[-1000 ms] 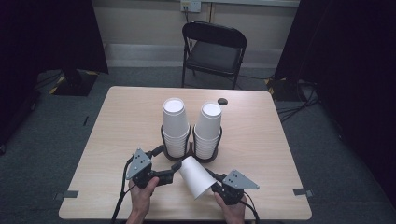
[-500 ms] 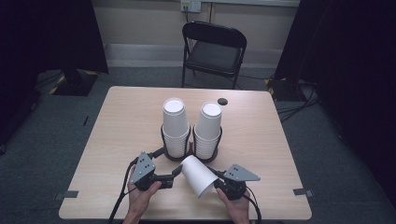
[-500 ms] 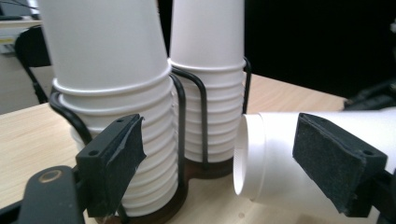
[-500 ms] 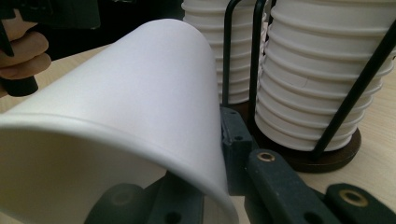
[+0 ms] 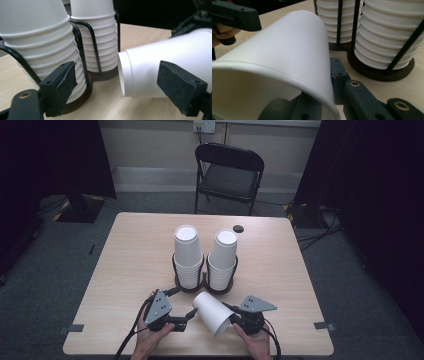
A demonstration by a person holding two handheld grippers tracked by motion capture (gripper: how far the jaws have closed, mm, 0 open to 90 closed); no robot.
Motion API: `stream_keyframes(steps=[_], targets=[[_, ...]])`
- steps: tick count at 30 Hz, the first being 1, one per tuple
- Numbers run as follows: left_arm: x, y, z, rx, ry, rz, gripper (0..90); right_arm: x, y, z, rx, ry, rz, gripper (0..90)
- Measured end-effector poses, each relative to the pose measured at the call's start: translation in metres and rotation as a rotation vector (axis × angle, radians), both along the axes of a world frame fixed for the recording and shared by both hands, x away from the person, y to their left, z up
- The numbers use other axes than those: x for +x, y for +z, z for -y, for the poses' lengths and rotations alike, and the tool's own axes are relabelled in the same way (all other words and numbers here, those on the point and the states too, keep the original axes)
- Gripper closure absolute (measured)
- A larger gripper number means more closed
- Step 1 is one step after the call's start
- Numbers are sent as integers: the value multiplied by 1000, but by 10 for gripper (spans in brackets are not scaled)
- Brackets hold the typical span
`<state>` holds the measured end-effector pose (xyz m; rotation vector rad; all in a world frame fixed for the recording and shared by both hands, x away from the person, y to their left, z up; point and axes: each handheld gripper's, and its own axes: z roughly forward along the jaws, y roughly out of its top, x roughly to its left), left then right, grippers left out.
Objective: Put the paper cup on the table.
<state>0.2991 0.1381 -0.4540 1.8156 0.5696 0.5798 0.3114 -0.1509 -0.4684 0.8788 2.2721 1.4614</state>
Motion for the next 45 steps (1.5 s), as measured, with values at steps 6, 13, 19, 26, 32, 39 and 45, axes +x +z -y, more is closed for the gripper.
stream_keyframes(steps=[6,13,19,26,32,39,45], targets=[[-3,-3,5,50,-38,3,159,6,8,4,-40,24,-48,865],[-6,-6,10,150,-111,34,160,14,15,5,-86,45,-110,865],[-10,-8,18,185,-151,61,157,20,20,3,-112,74,-161,865],[-14,-10,28,272,-176,110,156,26,27,2,-123,92,-217,865],[-15,-14,29,312,-165,135,157,30,28,-4,-121,105,-293,865],[-15,-16,35,358,-150,149,152,35,30,-11,-155,110,-345,865],[-15,-18,39,390,-141,176,120,37,35,-16,-182,120,-365,865]])
